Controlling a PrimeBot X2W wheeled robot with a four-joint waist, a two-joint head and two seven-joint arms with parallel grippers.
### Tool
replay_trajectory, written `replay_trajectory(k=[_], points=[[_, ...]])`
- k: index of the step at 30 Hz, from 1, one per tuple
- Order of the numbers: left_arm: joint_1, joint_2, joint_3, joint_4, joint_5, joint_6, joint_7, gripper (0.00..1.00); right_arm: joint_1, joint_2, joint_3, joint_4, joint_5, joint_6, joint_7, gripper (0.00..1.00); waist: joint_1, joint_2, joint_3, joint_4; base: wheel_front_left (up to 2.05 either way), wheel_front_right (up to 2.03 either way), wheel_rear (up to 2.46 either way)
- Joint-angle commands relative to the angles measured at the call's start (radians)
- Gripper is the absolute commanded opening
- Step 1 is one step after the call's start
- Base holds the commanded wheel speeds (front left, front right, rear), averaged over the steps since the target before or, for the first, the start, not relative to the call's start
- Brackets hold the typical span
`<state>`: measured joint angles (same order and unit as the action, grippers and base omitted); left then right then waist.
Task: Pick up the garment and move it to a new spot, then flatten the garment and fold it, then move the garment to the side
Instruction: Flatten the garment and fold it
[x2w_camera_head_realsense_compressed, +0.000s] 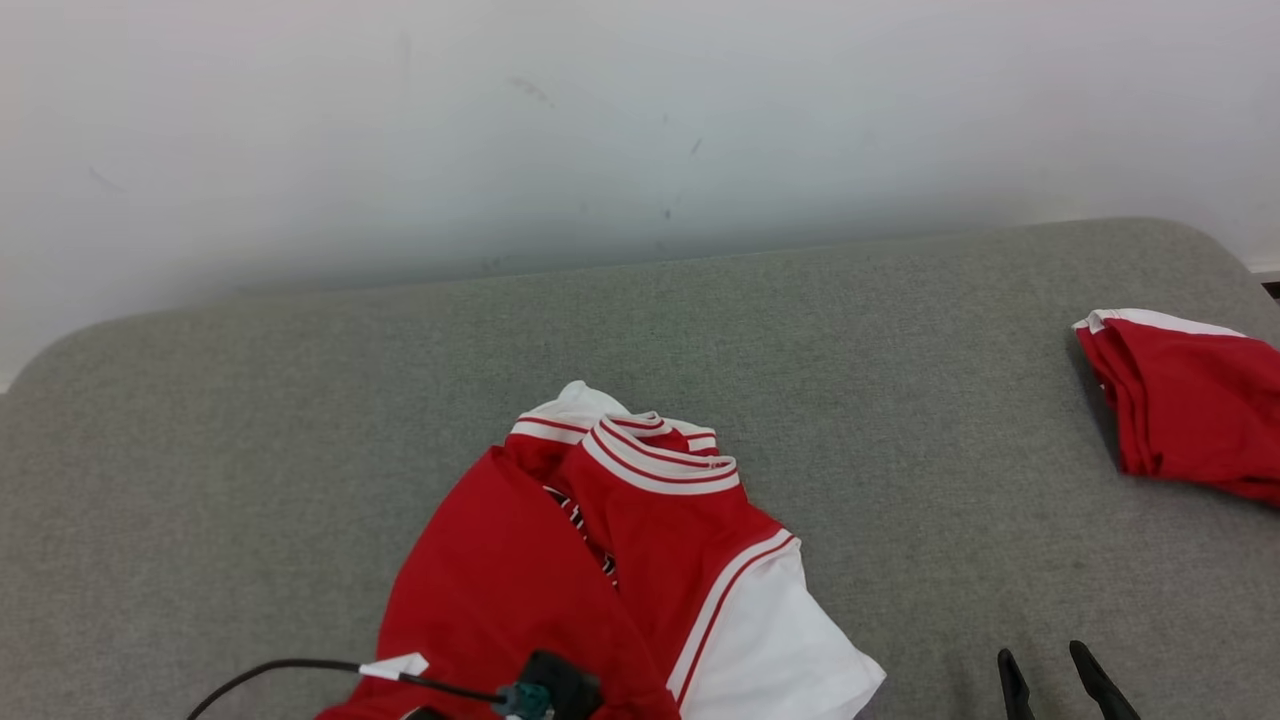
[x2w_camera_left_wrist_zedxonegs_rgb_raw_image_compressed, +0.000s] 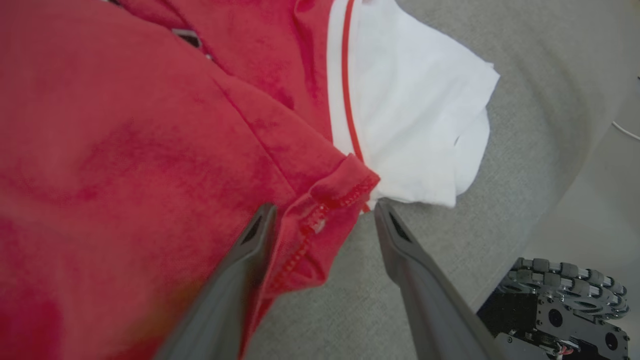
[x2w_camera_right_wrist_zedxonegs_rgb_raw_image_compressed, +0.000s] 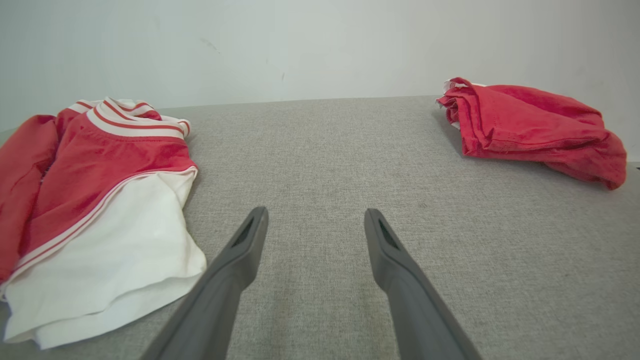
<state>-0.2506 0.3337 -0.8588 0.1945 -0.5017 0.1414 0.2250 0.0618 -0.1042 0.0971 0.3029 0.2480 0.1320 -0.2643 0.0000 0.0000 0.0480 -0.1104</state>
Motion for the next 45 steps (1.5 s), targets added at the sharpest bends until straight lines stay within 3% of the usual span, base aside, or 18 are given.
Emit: replay_trajectory(k=[1, 2, 4, 11, 15, 23, 28, 34, 38, 44, 45], points=[[-0.015, 0.009, 0.0, 0.008, 0.008, 0.0, 0.002, 1.0, -0.012, -0.007, -0.003, -0.003, 0.006, -0.003, 0.001, 1.0, 0.0, 0.0, 0.002, 0.001, 0.0, 0.0, 0.0], [-0.016, 0.009, 0.002, 0.012, 0.005, 0.0, 0.004, 0.93, -0.013, -0.007, -0.003, -0.004, 0.005, -0.003, 0.001, 1.0, 0.0, 0.0, 0.004, 0.001, 0.0, 0.0, 0.0], [-0.019, 0.007, 0.004, 0.018, -0.003, -0.002, 0.005, 0.02, -0.015, -0.006, -0.004, -0.005, 0.005, -0.003, 0.001, 1.0, 0.0, 0.0, 0.006, 0.002, 0.0, 0.0, 0.0], [-0.027, 0.007, 0.028, -0.003, -0.036, -0.012, -0.019, 0.0, -0.011, -0.006, -0.006, -0.002, 0.007, -0.003, 0.001, 1.0, 0.0, 0.0, 0.003, 0.008, 0.0, 0.0, 0.0], [-0.044, 0.018, 0.083, -0.079, -0.064, 0.006, -0.047, 0.0, -0.007, -0.005, -0.01, -0.003, 0.008, -0.003, 0.001, 1.0, 0.0, 0.0, 0.003, 0.011, 0.0, 0.0, 0.0], [-0.182, 0.139, 0.321, -0.213, -0.126, 0.063, -0.069, 0.0, -0.025, -0.007, -0.014, -0.015, 0.005, -0.003, 0.001, 1.0, 0.0, 0.0, 0.039, 0.026, 0.0, 0.0, 0.0], [-0.309, 0.23, 0.451, -0.144, -0.148, 0.067, -0.059, 0.0, -0.057, -0.011, -0.004, -0.021, 0.008, -0.003, 0.001, 1.0, 0.0, 0.0, 0.1, 0.017, 0.0, 0.0, 0.0], [-0.444, 0.285, 0.539, 0.027, -0.147, 0.075, -0.09, 0.0, -0.099, -0.01, -0.001, -0.022, 0.012, -0.003, 0.001, 1.0, 0.0, 0.0, 0.185, 0.0, 0.0, 0.0, 0.0], [-0.504, 0.299, 0.546, 0.159, -0.137, 0.067, -0.095, 0.0, -0.121, -0.009, 0.003, -0.024, 0.015, -0.003, 0.001, 1.0, 0.0, 0.0, 0.224, -0.009, 0.0, 0.0, 0.0], [-0.558, 0.274, 0.545, 0.313, -0.104, 0.057, -0.213, 0.0, -0.138, -0.009, 0.007, -0.016, 0.012, -0.003, 0.001, 1.0, 0.0, 0.0, 0.238, -0.011, 0.0, 0.0, 0.0], [-0.566, 0.267, 0.544, 0.335, -0.1, 0.051, -0.231, 0.31, -0.142, -0.011, 0.008, -0.014, 0.011, -0.003, 0.001, 1.0, 0.0, 0.0, 0.235, -0.01, 0.0, 0.0, 0.0]])
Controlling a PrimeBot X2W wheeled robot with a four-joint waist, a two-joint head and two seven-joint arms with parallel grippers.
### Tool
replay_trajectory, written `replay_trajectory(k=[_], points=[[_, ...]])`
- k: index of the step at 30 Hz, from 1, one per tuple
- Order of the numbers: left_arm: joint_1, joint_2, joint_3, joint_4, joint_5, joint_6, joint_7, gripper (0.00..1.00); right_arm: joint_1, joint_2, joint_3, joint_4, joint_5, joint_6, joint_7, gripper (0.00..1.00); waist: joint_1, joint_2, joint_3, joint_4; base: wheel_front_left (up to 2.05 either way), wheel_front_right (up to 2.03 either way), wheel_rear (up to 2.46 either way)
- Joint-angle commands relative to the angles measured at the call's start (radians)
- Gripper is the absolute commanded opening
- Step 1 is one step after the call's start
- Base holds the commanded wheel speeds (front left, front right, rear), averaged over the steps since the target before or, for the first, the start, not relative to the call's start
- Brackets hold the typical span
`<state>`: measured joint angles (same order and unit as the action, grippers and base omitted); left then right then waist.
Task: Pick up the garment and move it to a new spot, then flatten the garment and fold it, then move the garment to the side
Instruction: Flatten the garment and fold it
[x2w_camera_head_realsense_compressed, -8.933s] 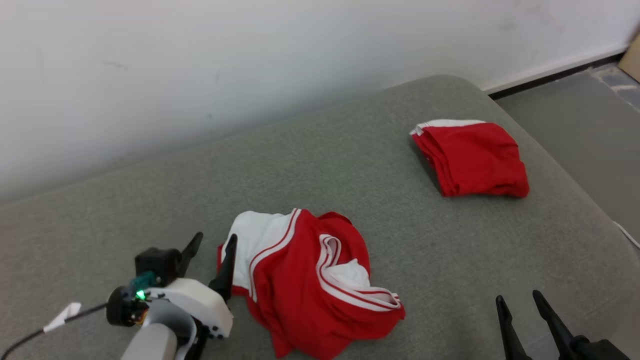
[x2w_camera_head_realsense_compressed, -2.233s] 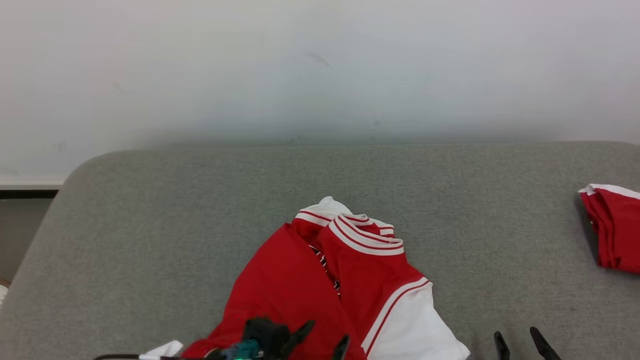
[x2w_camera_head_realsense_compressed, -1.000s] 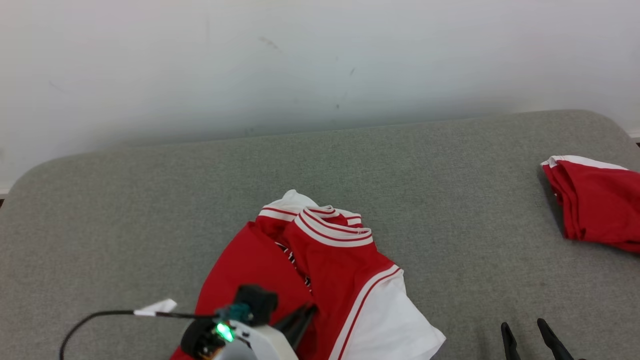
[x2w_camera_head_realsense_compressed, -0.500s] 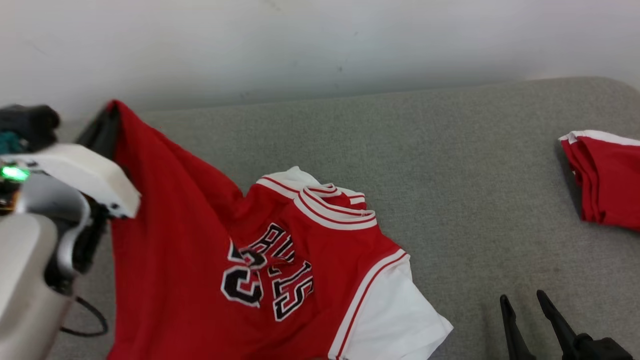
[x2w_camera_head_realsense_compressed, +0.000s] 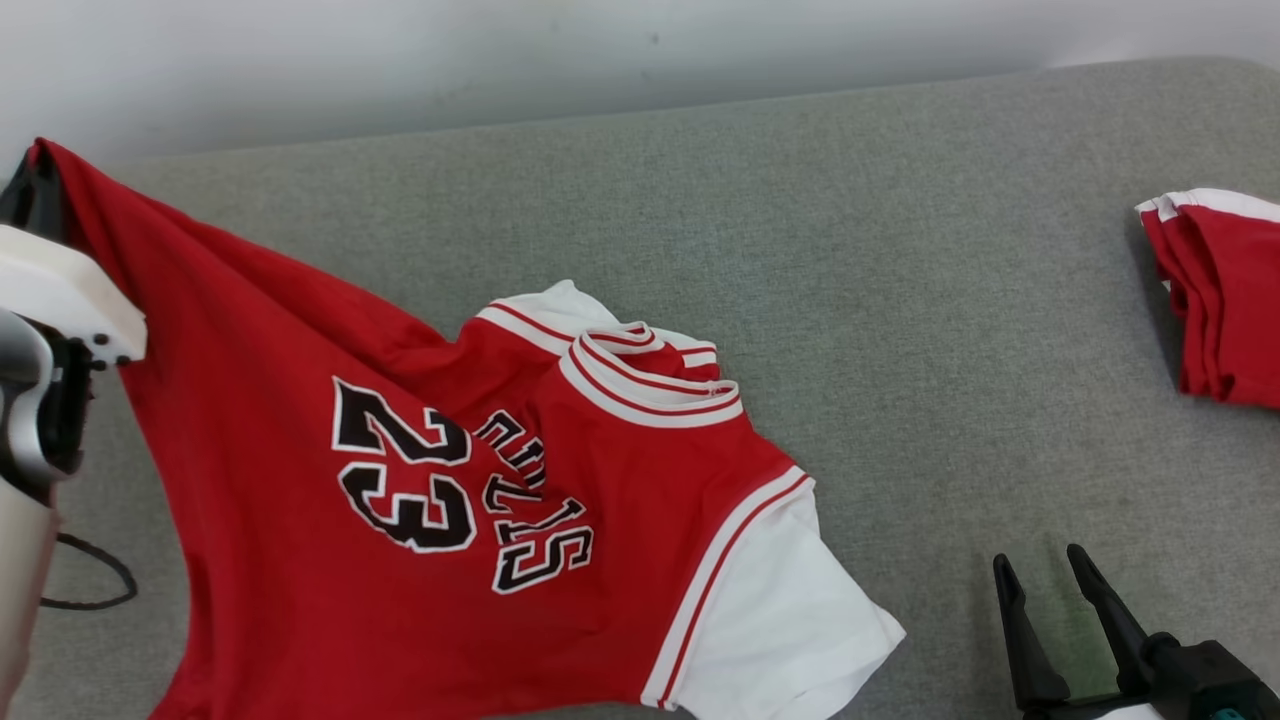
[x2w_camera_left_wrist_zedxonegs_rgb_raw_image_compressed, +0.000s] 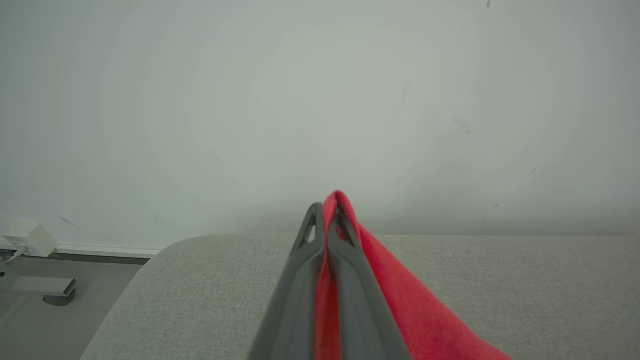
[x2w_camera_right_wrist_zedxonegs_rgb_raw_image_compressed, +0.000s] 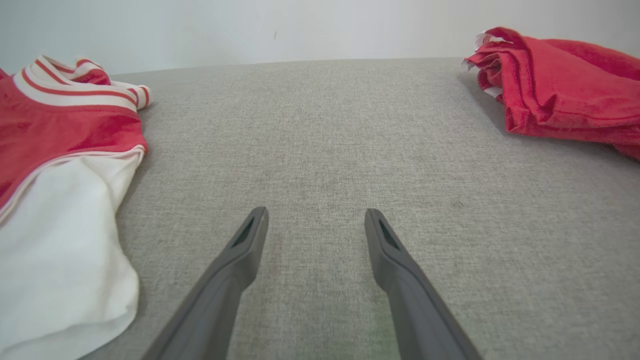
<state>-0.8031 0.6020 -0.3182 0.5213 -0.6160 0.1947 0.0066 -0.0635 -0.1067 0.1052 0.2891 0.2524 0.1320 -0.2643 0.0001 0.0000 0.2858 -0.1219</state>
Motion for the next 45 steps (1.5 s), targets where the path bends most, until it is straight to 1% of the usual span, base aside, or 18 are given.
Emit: replay_trajectory(k=[1, 2, 3, 10, 13, 17, 20, 21, 22, 23, 24, 26, 28, 31, 34, 38, 41, 45], points=[[-0.019, -0.009, 0.002, 0.026, 0.014, -0.009, -0.033, 0.55, -0.017, -0.008, 0.0, 0.002, 0.005, -0.003, 0.001, 1.0, -0.0001, 0.0, -0.008, 0.003, 0.0, 0.0, 0.0], [-0.023, -0.014, -0.002, 0.044, 0.024, -0.013, -0.058, 0.97, -0.015, -0.009, -0.002, 0.004, 0.004, -0.003, 0.001, 1.0, -0.0001, 0.0, -0.014, 0.005, 0.0, 0.0, 0.0], [-0.025, -0.022, -0.007, 0.063, 0.023, -0.018, -0.071, 1.0, -0.013, -0.01, -0.003, 0.005, 0.002, -0.003, 0.001, 1.0, -0.0001, 0.0, -0.021, 0.008, 0.0, 0.0, 0.0], [0.005, -0.073, -0.04, 0.12, 0.025, -0.048, -0.143, 1.0, 0.022, -0.014, -0.01, 0.012, -0.004, -0.003, 0.001, 1.0, -0.0001, 0.0, -0.099, 0.04, 0.0, 0.0, 0.0], [0.041, -0.083, -0.049, 0.106, 0.02, -0.055, -0.163, 1.0, 0.045, -0.014, -0.013, 0.012, -0.006, -0.003, 0.001, 1.0, -0.0001, 0.0, -0.145, 0.06, 0.0, 0.0, 0.0], [0.116, -0.095, -0.052, 0.058, 0.004, -0.049, -0.191, 1.0, 0.076, -0.014, -0.021, 0.011, -0.009, -0.003, 0.001, 1.0, -0.0001, 0.0, -0.21, 0.087, 0.0, 0.0, 0.0], [0.16, -0.091, -0.052, 0.033, -0.005, -0.045, -0.184, 1.0, 0.091, -0.015, -0.024, 0.012, -0.011, -0.003, 0.001, 1.0, -0.0001, 0.0, -0.239, 0.1, 0.0, 0.0, 0.0], [0.183, -0.091, -0.053, 0.025, -0.012, -0.045, -0.167, 1.0, 0.096, -0.015, -0.026, 0.011, -0.011, -0.003, 0.001, 1.0, -0.0001, 0.0, -0.249, 0.107, 0.0, 0.0, 0.0], [0.228, -0.081, -0.074, 0.026, -0.023, -0.059, -0.109, 1.0, 0.107, -0.015, -0.029, 0.011, -0.012, -0.003, 0.001, 1.0, -0.0001, 0.0, -0.267, 0.121, 0.0, 0.0, 0.0], [0.228, -0.081, -0.074, 0.026, -0.023, -0.059, -0.109, 1.0, 0.107, -0.015, -0.029, 0.011, -0.012, -0.003, 0.001, 1.0, -0.0001, 0.0, -0.267, 0.121, 0.0, 0.0, 0.0], [0.242, -0.074, -0.082, 0.03, -0.029, -0.067, -0.082, 1.0, 0.111, -0.015, -0.03, 0.012, -0.013, -0.003, 0.001, 1.0, -0.0001, 0.0, -0.273, 0.128, 0.0, 0.0, 0.0], [0.246, -0.043, -0.09, 0.043, -0.015, -0.068, -0.06, 1.0, 0.113, -0.017, -0.026, 0.013, -0.013, -0.003, 0.001, 1.0, -0.0001, 0.0, -0.28, 0.139, 0.0, 0.0, 0.0], [0.253, -0.044, -0.095, 0.058, -0.019, -0.075, -0.052, 1.0, 0.111, -0.018, -0.024, 0.016, -0.013, -0.003, 0.001, 1.0, -0.0001, 0.0, -0.285, 0.146, 0.0, 0.0, 0.0], [0.25, -0.038, -0.09, 0.054, -0.017, -0.069, -0.071, 1.0, 0.109, -0.015, -0.025, 0.016, -0.009, -0.003, 0.001, 1.0, -0.0001, 0.0, -0.292, 0.152, 0.0, 0.0, 0.0], [0.266, -0.035, -0.091, 0.031, -0.013, -0.073, -0.091, 1.0, 0.123, -0.009, -0.023, 0.015, -0.011, -0.003, 0.001, 1.0, -0.0001, 0.0, -0.3, 0.159, 0.0, 0.0, 0.0], [0.309, -0.049, -0.082, -0.036, -0.025, -0.068, -0.157, 1.0, 0.134, -0.006, -0.031, 0.012, -0.008, -0.003, 0.001, 1.0, -0.0001, 0.0, -0.313, 0.168, 0.0, 0.0, 0.0], [0.372, -0.068, -0.086, -0.107, -0.021, -0.046, -0.199, 1.0, 0.149, -0.005, -0.037, 0.003, -0.012, -0.003, 0.001, 1.0, -0.0001, 0.0, -0.323, 0.175, 0.0, 0.0, 0.0], [0.461, -0.094, -0.091, -0.21, -0.025, -0.012, -0.226, 1.0, 0.16, -0.005, -0.049, -0.017, -0.021, -0.003, 0.001, 1.0, -0.0001, 0.0, -0.333, 0.188, 0.0, 0.0, 0.0]])
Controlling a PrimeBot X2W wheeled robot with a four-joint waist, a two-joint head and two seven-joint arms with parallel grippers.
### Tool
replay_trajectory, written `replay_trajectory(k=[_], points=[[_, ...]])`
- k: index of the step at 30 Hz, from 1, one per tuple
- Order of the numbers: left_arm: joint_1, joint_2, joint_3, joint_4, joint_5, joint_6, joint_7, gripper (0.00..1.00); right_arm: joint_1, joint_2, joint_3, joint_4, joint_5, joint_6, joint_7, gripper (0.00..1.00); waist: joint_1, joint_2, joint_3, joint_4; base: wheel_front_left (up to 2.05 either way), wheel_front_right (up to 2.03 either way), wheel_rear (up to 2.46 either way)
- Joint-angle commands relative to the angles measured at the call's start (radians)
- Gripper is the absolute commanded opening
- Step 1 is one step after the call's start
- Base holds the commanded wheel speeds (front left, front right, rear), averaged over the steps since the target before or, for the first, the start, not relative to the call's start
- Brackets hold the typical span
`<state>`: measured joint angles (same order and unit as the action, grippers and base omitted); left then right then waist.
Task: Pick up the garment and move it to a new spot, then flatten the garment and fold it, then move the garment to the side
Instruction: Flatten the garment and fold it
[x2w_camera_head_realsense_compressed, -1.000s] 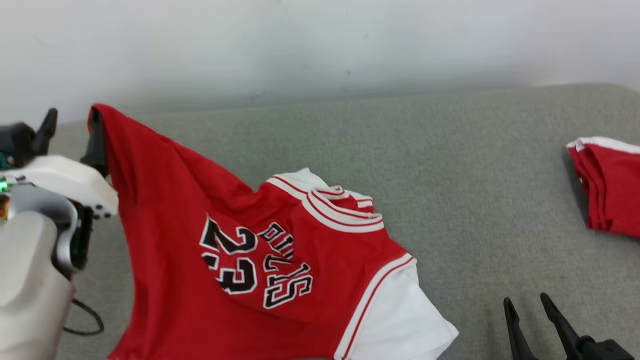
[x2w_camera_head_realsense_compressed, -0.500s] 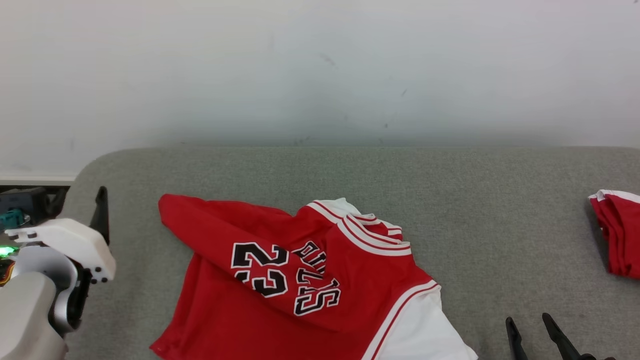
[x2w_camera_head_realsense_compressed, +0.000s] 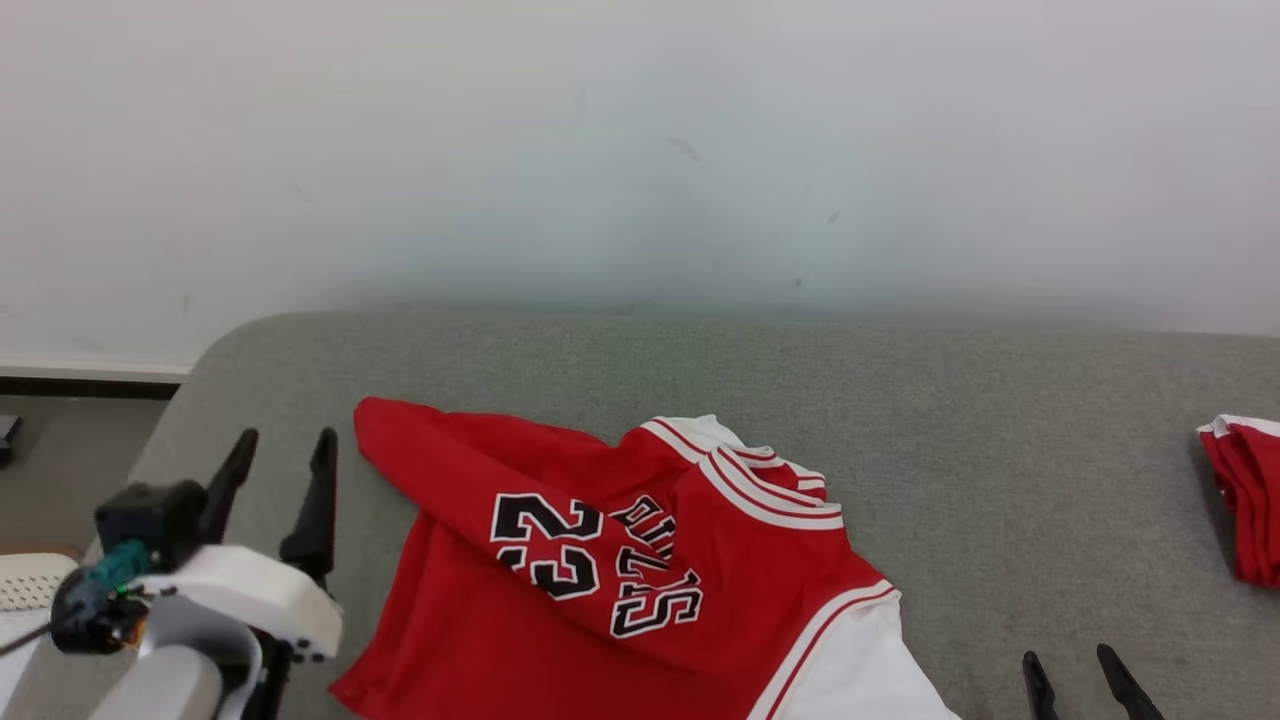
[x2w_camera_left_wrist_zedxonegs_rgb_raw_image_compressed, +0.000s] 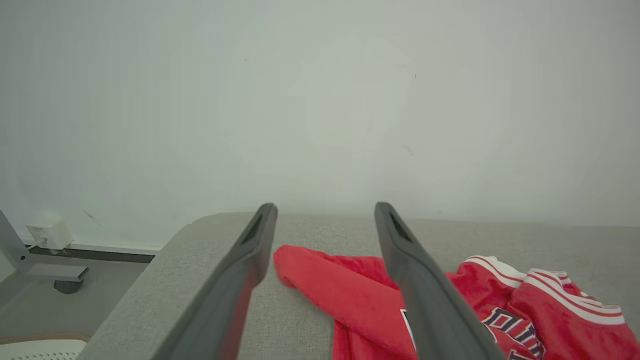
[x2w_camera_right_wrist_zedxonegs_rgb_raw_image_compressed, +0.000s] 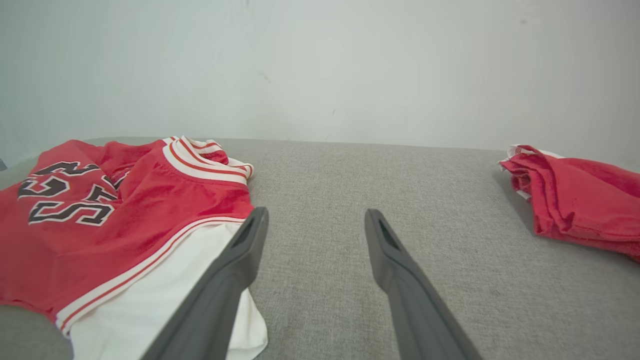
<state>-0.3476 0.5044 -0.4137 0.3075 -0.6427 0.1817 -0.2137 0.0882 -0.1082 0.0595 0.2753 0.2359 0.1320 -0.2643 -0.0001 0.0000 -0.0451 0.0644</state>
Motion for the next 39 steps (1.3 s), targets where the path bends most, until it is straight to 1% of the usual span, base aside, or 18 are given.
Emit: replay_trajectory(k=[1, 3, 8, 10, 12, 15, 19, 21, 24, 27, 29, 34, 39], points=[[0.029, -0.001, 0.002, -0.021, 0.01, 0.012, -0.013, 1.0, 0.012, -0.005, -0.005, -0.007, -0.007, -0.003, 0.001, 1.0, 0.0001, 0.0, -0.004, 0.005, 0.0, 0.0, 0.0], [0.08, -0.026, 0.004, -0.068, 0.0, 0.032, -0.025, 1.0, 0.014, -0.007, -0.008, -0.019, -0.013, -0.003, 0.001, 1.0, 0.0001, 0.0, -0.009, 0.009, 0.0, 0.0, 0.0], [0.219, -0.074, -0.006, -0.152, 0.025, 0.064, -0.045, 1.0, 0.019, -0.006, -0.014, -0.04, -0.023, -0.003, 0.001, 1.0, 0.0001, 0.0, -0.028, 0.008, 0.0, 0.0, 0.0], [0.277, -0.101, 0.005, -0.174, 0.037, 0.074, -0.051, 1.0, 0.017, -0.003, -0.016, -0.048, -0.026, -0.003, 0.001, 1.0, 0.0001, 0.0, -0.034, 0.003, 0.0, 0.0, 0.0], [0.327, -0.122, 0.031, -0.205, 0.077, 0.076, -0.051, 1.0, 0.017, 0.001, -0.015, -0.053, -0.029, -0.003, 0.001, 1.0, 0.0001, 0.0, -0.039, -0.002, 0.0, 0.0, 0.0], [0.412, -0.167, 0.087, -0.238, 0.156, 0.065, -0.051, 1.0, 0.018, 0.005, -0.012, -0.055, -0.031, -0.003, 0.001, 1.0, 0.0001, 0.0, -0.041, -0.009, 0.0, 0.0, 0.0], [0.487, -0.24, 0.159, -0.247, 0.262, 0.001, -0.051, 1.0, 0.024, 0.014, -0.011, -0.049, -0.035, -0.003, 0.001, 1.0, 0.0001, 0.0, -0.04, -0.018, 0.0, 0.0, 0.0], [0.519, -0.284, 0.202, -0.247, 0.3, -0.035, -0.051, 1.0, 0.023, 0.019, -0.011, -0.043, -0.034, -0.003, 0.001, 1.0, 0.0001, 0.0, -0.039, -0.022, 0.0, 0.0, 0.0], [0.548, -0.335, 0.259, -0.234, 0.341, -0.093, -0.051, 1.0, 0.018, 0.024, -0.014, -0.037, -0.033, -0.003, 0.001, 1.0, 0.0001, 0.0, -0.037, -0.027, 0.0, 0.0, 0.0], [0.56, -0.372, 0.31, -0.219, 0.373, -0.152, -0.051, 1.0, 0.017, 0.028, -0.017, -0.035, -0.031, -0.003, 0.001, 1.0, 0.0001, 0.0, -0.036, -0.028, 0.0, 0.0, 0.0], [0.561, -0.39, 0.34, -0.208, 0.396, -0.183, -0.051, 1.0, 0.019, 0.03, -0.017, -0.032, -0.031, -0.003, 0.001, 1.0, 0.0001, 0.0, -0.035, -0.028, 0.0, 0.0, 0.0], [0.55, -0.421, 0.4, -0.195, 0.435, -0.235, -0.051, 1.0, 0.016, 0.033, -0.014, -0.026, -0.031, -0.003, 0.001, 1.0, 0.0001, 0.0, -0.036, -0.028, 0.0, 0.0, 0.0], [0.544, -0.439, 0.431, -0.185, 0.466, -0.262, -0.051, 1.0, 0.013, 0.035, -0.008, -0.024, -0.028, -0.003, 0.001, 1.0, 0.0001, 0.0, -0.038, -0.03, 0.0, 0.0, 0.0]])
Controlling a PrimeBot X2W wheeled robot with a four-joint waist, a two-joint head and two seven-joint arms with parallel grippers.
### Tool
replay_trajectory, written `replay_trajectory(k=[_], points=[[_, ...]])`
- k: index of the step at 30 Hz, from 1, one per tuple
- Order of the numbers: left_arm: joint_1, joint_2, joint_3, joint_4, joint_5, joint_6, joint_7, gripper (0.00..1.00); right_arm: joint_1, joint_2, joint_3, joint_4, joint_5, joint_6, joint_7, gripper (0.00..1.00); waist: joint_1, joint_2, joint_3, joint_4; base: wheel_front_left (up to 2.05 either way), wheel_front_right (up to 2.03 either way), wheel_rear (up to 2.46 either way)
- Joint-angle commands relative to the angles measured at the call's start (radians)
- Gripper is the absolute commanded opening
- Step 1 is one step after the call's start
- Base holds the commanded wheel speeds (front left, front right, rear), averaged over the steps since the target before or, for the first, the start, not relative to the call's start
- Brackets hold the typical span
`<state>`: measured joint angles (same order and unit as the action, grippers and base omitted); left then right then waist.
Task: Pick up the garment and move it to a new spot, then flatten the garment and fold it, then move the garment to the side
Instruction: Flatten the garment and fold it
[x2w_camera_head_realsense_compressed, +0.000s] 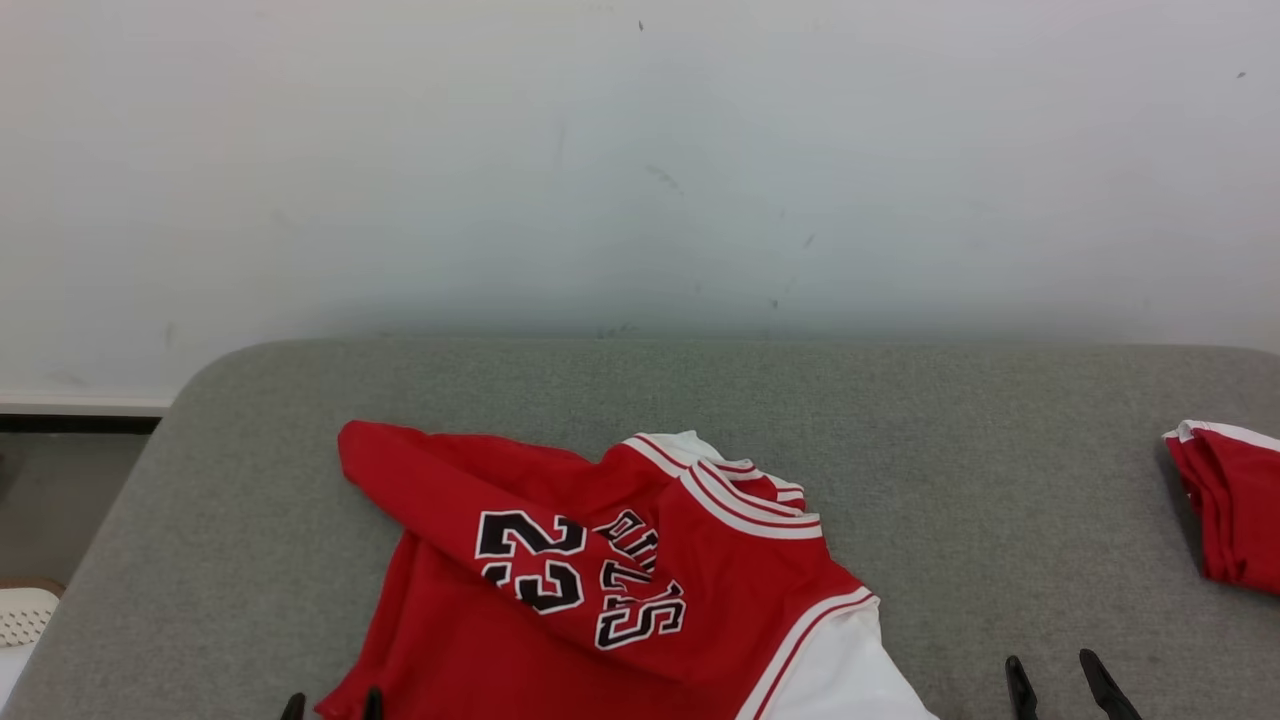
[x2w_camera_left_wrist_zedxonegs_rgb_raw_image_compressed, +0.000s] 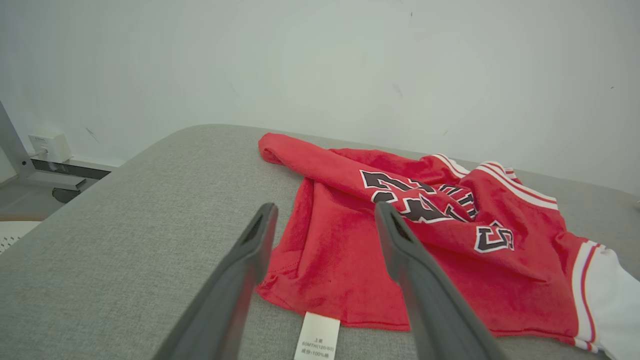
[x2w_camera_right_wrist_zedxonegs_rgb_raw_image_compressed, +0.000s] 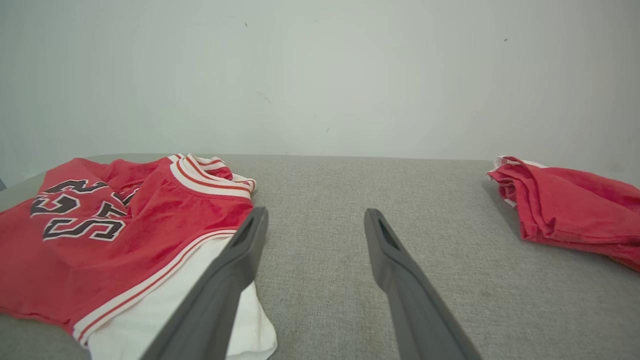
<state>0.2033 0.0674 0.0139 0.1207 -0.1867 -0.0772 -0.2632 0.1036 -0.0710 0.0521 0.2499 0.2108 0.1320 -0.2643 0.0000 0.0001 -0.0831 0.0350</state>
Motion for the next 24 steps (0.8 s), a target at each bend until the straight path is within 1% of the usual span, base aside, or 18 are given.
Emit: replay_trajectory(k=[1, 7, 10, 12, 13, 14, 15, 20, 24], points=[[-0.007, -0.005, 0.006, 0.004, 0.015, -0.007, -0.002, 1.0, -0.003, -0.002, 0.0, 0.002, -0.004, -0.003, 0.001, 1.0, 0.0, -0.0001, 0.0, -0.001, 0.0, 0.0, 0.0], [-0.01, -0.011, 0.007, 0.037, 0.033, -0.026, -0.002, 1.0, -0.007, -0.004, 0.007, -0.002, 0.002, -0.003, 0.001, 1.0, 0.0, -0.0001, 0.0, -0.004, 0.0, 0.0, 0.0], [-0.019, -0.009, -0.001, 0.096, 0.038, -0.031, -0.001, 1.0, -0.008, -0.02, 0.025, 0.006, 0.012, -0.003, 0.001, 1.0, 0.0, -0.0001, 0.001, -0.005, 0.0, 0.0, 0.0], [-0.028, 0.008, -0.009, 0.155, 0.048, -0.033, 0.003, 1.0, -0.011, -0.034, 0.044, 0.024, 0.023, -0.003, 0.001, 1.0, 0.0, -0.0001, 0.002, -0.005, 0.0, 0.0, 0.0], [-0.028, 0.008, -0.009, 0.155, 0.048, -0.033, 0.003, 1.0, -0.011, -0.034, 0.044, 0.024, 0.023, -0.003, 0.001, 1.0, 0.0, -0.0001, 0.002, -0.005, 0.0, 0.0, 0.0], [-0.056, 0.021, -0.007, 0.196, 0.042, -0.031, 0.026, 1.0, -0.016, -0.055, 0.08, 0.057, 0.037, -0.003, 0.002, 1.0, 0.0, -0.0001, 0.004, -0.004, 0.0, 0.0, 0.0], [-0.056, 0.021, -0.007, 0.196, 0.042, -0.031, 0.026, 1.0, -0.016, -0.055, 0.08, 0.057, 0.037, -0.003, 0.002, 1.0, 0.0, -0.0001, 0.004, -0.004, 0.0, 0.0, 0.0], [-0.107, 0.056, -0.012, 0.261, 0.034, -0.035, 0.11, 1.0, -0.04, -0.104, 0.173, 0.11, 0.096, -0.003, 0.057, 1.0, 0.0, -0.0001, 0.015, -0.003, 0.0, 0.0, 0.0], [-0.148, 0.077, -0.012, 0.296, 0.022, -0.037, 0.163, 1.0, -0.064, -0.132, 0.236, 0.131, 0.135, -0.003, 0.102, 1.0, 0.0, -0.0001, 0.032, -0.004, 0.0, 0.0, 0.0]])
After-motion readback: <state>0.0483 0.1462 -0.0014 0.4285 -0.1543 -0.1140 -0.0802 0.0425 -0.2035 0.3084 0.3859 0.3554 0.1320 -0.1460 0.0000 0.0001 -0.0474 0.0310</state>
